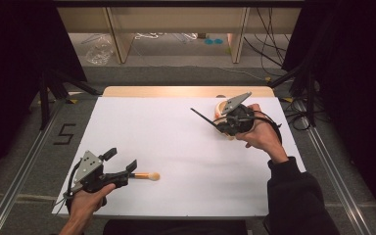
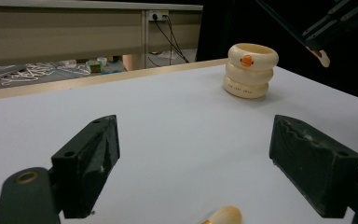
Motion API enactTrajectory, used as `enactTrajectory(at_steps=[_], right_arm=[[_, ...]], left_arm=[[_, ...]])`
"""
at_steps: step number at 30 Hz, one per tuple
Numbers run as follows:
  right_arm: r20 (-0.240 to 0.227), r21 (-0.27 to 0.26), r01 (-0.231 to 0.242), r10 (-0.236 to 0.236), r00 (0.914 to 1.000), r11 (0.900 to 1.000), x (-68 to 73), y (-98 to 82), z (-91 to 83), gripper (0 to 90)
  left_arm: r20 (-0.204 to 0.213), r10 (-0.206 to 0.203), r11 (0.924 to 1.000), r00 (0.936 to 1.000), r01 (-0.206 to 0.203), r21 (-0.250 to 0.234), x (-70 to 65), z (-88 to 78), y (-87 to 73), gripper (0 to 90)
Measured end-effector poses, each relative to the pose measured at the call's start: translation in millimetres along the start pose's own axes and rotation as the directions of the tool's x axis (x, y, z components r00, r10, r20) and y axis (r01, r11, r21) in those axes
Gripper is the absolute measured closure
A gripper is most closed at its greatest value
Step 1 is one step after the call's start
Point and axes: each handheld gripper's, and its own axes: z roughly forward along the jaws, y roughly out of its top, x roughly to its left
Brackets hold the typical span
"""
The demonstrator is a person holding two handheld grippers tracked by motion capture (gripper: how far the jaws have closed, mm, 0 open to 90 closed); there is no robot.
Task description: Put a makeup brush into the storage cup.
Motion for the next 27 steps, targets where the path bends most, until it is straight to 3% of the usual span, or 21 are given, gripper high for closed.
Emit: enactTrajectory(at_steps=[4,19,24,27], right_arm=[[-0.021,-0.016,0.013,-0.013,0.9997,1.000,3.1,1.7,-3.7,84.1],[-0.033,-0.047,0.061,-0.063,0.9975,0.997,18.4,6.3,-12.4,84.1],[-0.045,-0.069,0.089,-0.092,0.9948,0.994,26.6,12.7,-17.3,84.1],[-0.044,-0.077,0.122,-0.126,0.9911,0.990,30.9,15.4,-18.5,84.1]], left_arm=[[0.006,-0.002,1.0000,1.0000,0.002,-0.003,-1.2,1.3,1.5,15.9],[0.045,0.001,0.9999,0.9990,-0.001,-0.013,-7.5,7.3,8.8,15.9],[0.068,0.004,0.9997,0.9977,-0.002,-0.025,-10.0,9.7,14.0,16.0],[0.109,0.021,0.9994,0.9938,-0.018,-0.031,-12.3,11.4,18.9,16.0]])
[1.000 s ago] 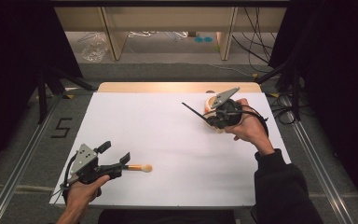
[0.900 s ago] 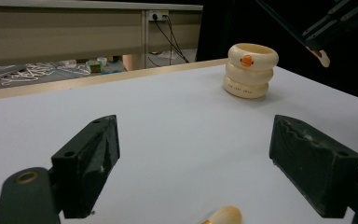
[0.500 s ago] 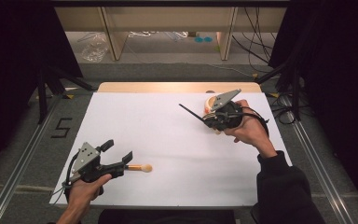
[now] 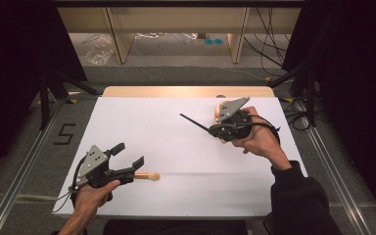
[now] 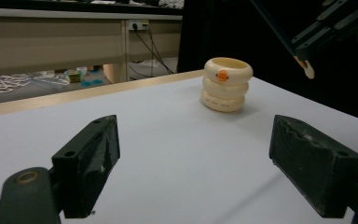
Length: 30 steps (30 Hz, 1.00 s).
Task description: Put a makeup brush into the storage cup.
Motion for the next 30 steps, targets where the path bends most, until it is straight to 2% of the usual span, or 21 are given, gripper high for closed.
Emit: enactTrajectory(at_steps=[9,13,15,16,17,21,26,27,28,30], right_arm=[[-0.033,-0.008,0.061,-0.061,0.9976,0.998,13.0,7.5,-0.8,84.1],[-0.053,-0.008,0.099,-0.099,0.9936,0.995,20.2,10.5,-0.6,84.1],[-0.067,-0.004,0.119,-0.119,0.9907,0.993,24.6,11.8,-0.3,84.1],[-0.068,-0.003,0.125,-0.125,0.9898,0.992,26.8,12.7,-0.4,84.1],[-0.072,-0.004,0.134,-0.134,0.9884,0.991,28.1,13.3,-0.3,84.1],[-0.081,-0.003,0.156,-0.156,0.9845,0.988,34.1,16.7,1.1,84.1],[-0.093,-0.013,0.189,-0.189,0.9775,0.982,42.4,21.6,1.3,84.1],[-0.101,-0.014,0.194,-0.195,0.9757,0.981,43.9,22.5,1.3,84.1],[-0.107,-0.012,0.193,-0.193,0.9752,0.981,45.3,23.1,1.7,84.1],[-0.108,-0.006,0.207,-0.206,0.9726,0.978,47.1,23.7,2.9,84.1]], left_arm=[[0.099,0.035,0.9993,0.9945,-0.033,-0.014,-8.3,7.9,11.3,16.2],[0.144,0.054,0.9985,0.9881,-0.054,-0.010,-11.4,10.9,13.7,16.3],[0.178,0.062,0.9981,0.9822,-0.062,-0.006,-12.7,13.1,14.8,17.1],[0.183,0.053,0.9986,0.9817,-0.053,-0.003,-13.9,13.8,14.9,17.4],[0.202,0.060,0.9981,0.9775,-0.062,0.004,-14.4,15.0,15.6,17.6],[0.231,0.059,0.9979,0.9711,-0.064,0.013,-16.8,18.2,17.4,17.7],[0.250,0.048,0.9982,0.9672,-0.056,0.023,-20.0,20.9,18.8,18.7],[0.257,0.064,0.9971,0.9644,-0.072,0.023,-19.8,21.3,19.3,19.0],[0.256,0.051,0.9979,0.9654,-0.060,0.025,-20.8,21.7,19.1,19.3],[0.270,0.049,0.9979,0.9615,-0.059,0.027,-21.0,22.6,20.0,20.2]])
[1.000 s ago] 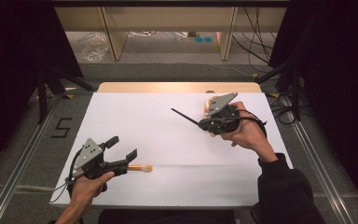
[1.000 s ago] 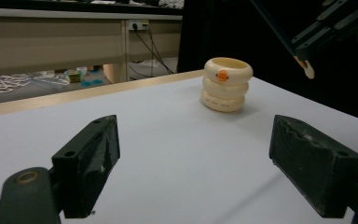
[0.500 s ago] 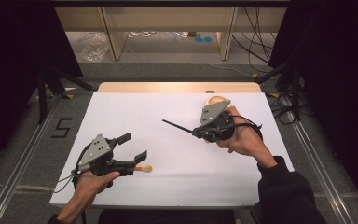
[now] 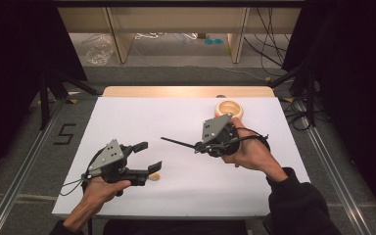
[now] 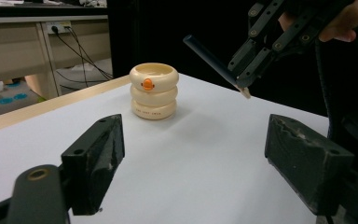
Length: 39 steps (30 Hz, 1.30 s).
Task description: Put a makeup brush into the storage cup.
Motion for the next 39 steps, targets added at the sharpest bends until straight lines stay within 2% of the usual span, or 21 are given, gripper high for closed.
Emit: enactTrajectory(at_steps=[4,6,8,10,11,12,17,19,20,21,22,23,25,26,31,32,33,34,38,39], right_arm=[[-0.007,0.009,0.018,-0.018,0.9998,1.000,5.0,2.2,2.6,84.1],[-0.010,0.008,0.043,-0.043,0.9990,0.999,6.1,3.5,4.6,84.1],[-0.017,0.014,0.036,-0.036,0.9992,0.999,9.1,4.7,4.9,84.1],[-0.019,0.013,0.059,-0.058,0.9981,0.998,10.0,6.0,5.9,84.1],[-0.025,0.013,0.067,-0.067,0.9975,0.998,10.4,6.6,5.9,84.1],[-0.028,0.016,0.059,-0.059,0.9979,0.998,11.5,7.0,5.5,84.1],[-0.026,0.024,0.072,-0.072,0.9971,0.997,15.0,9.1,6.6,84.1],[-0.027,0.003,0.090,-0.090,0.9956,0.996,13.9,10.2,7.8,84.1],[-0.025,0.008,0.078,-0.077,0.9967,0.997,14.9,10.6,7.3,84.1],[-0.019,0.019,0.055,-0.054,0.9983,0.998,16.4,10.8,6.6,84.1],[-0.020,0.019,0.053,-0.053,0.9984,0.998,16.5,10.9,6.7,84.1],[-0.020,0.016,0.052,-0.052,0.9985,0.999,16.5,11.1,6.6,84.1],[-0.026,-0.008,0.087,-0.087,0.9959,0.996,14.3,11.7,7.9,84.1],[-0.029,-0.011,0.090,-0.090,0.9955,0.996,14.3,12.0,7.9,84.1],[-0.027,0.010,0.080,-0.080,0.9965,0.997,17.1,13.3,7.0,84.1],[-0.034,0.016,0.071,-0.070,0.9969,0.997,18.7,13.9,6.5,84.1],[-0.045,0.009,0.092,-0.092,0.9948,0.996,17.4,14.2,7.9,84.1],[-0.059,0.015,0.090,-0.089,0.9943,0.996,17.6,14.5,8.2,84.1],[-0.038,0.026,0.093,-0.092,0.9950,0.995,19.6,14.8,9.1,84.1],[-0.046,0.033,0.086,-0.085,0.9953,0.996,20.9,14.9,9.0,84.1]], left_arm=[[0.014,0.003,0.9999,0.9999,-0.003,0.010,-0.7,1.0,0.9,23.8],[0.026,0.005,0.9999,0.9997,-0.005,0.011,-0.7,1.6,1.5,24.4],[0.031,0.005,0.9999,0.9995,-0.006,0.014,-0.9,1.7,2.0,25.8],[0.036,-0.011,0.9998,0.9993,0.010,0.014,-1.9,2.0,2.0,27.4],[0.038,-0.004,0.9999,0.9993,0.003,0.015,-1.7,2.1,2.1,28.2],[0.043,0.005,0.9998,0.9991,-0.006,0.019,-1.7,2.5,2.3,28.7],[0.059,-0.005,0.9998,0.9982,0.004,0.020,-4.1,3.8,2.8,32.5],[0.059,-0.006,0.9998,0.9982,0.005,0.018,-4.8,4.4,2.8,33.0],[0.064,0.004,0.9998,0.9979,-0.006,0.017,-4.6,4.9,2.9,33.2],[0.062,-0.008,0.9998,0.9981,0.007,0.016,-5.8,5.2,2.6,33.4],[0.069,0.007,0.9999,0.9976,-0.008,0.015,-5.3,5.6,3.0,33.6],[0.067,0.004,0.9999,0.9977,-0.005,0.013,-5.6,5.9,3.1,33.7],[0.066,0.002,1.0000,0.9978,-0.002,0.008,-5.6,6.4,3.4,34.5],[0.066,-0.002,1.0000,0.9978,0.001,0.005,-5.5,6.6,3.6,34.8],[0.071,-0.015,0.9999,0.9974,0.015,0.000,-6.0,6.3,4.7,36.4],[0.079,-0.003,1.0000,0.9969,0.003,-0.005,-5.3,6.3,5.1,36.8],[0.070,-0.002,1.0000,0.9975,0.002,0.002,-5.4,5.3,5.7,37.4],[0.075,0.001,1.0000,0.9972,-0.001,0.001,-5.1,5.3,6.0,38.0],[0.086,-0.002,1.0000,0.9963,0.001,0.009,-5.5,4.6,6.3,41.3],[0.095,0.013,0.9998,0.9954,-0.014,0.011,-4.8,4.5,6.5,42.5]])
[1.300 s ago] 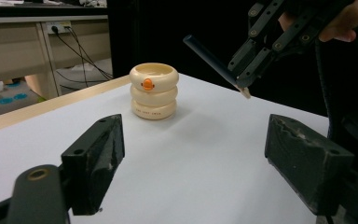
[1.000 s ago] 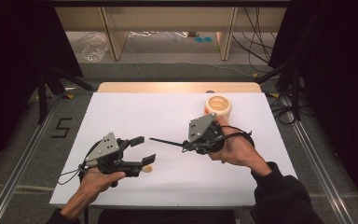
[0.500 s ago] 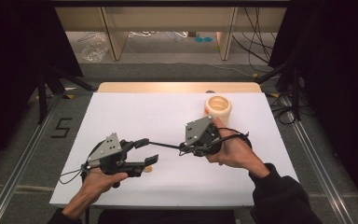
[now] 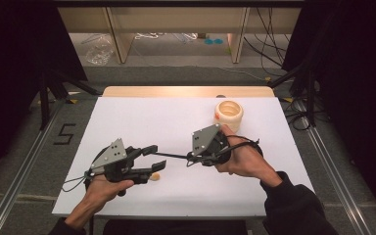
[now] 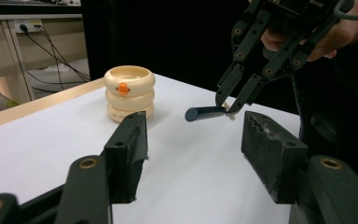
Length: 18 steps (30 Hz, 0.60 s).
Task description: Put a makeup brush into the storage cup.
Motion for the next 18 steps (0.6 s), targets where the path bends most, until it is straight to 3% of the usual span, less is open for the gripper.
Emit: enactTrajectory(at_steps=[2,5,15,17,18], right_arm=[[0.000,0.005,0.024,-0.024,0.9997,1.000,-0.6,0.1,1.7,84.1],[-0.004,0.016,0.040,-0.040,0.9992,0.999,0.3,0.4,3.0,84.1],[-0.016,0.037,0.067,-0.067,0.9976,0.997,4.8,1.0,6.4,84.1],[-0.026,0.043,0.053,-0.051,0.9983,0.998,6.9,1.5,6.0,84.1],[-0.027,0.012,0.089,-0.088,0.9957,0.996,4.4,1.9,7.3,84.1]], left_arm=[[0.002,-0.003,0.9998,1.0000,0.003,0.018,-0.9,-0.1,-0.4,45.0],[0.027,0.032,0.9987,0.9991,-0.033,0.040,-0.7,1.2,-1.0,47.7],[0.070,0.032,0.9967,0.9970,-0.037,0.071,-3.9,3.3,-3.0,57.1],[0.080,0.028,0.9971,0.9964,-0.033,0.069,-4.0,3.5,-3.2,57.8],[0.085,0.019,0.9975,0.9962,-0.025,0.065,-4.2,3.7,-3.5,58.3]])
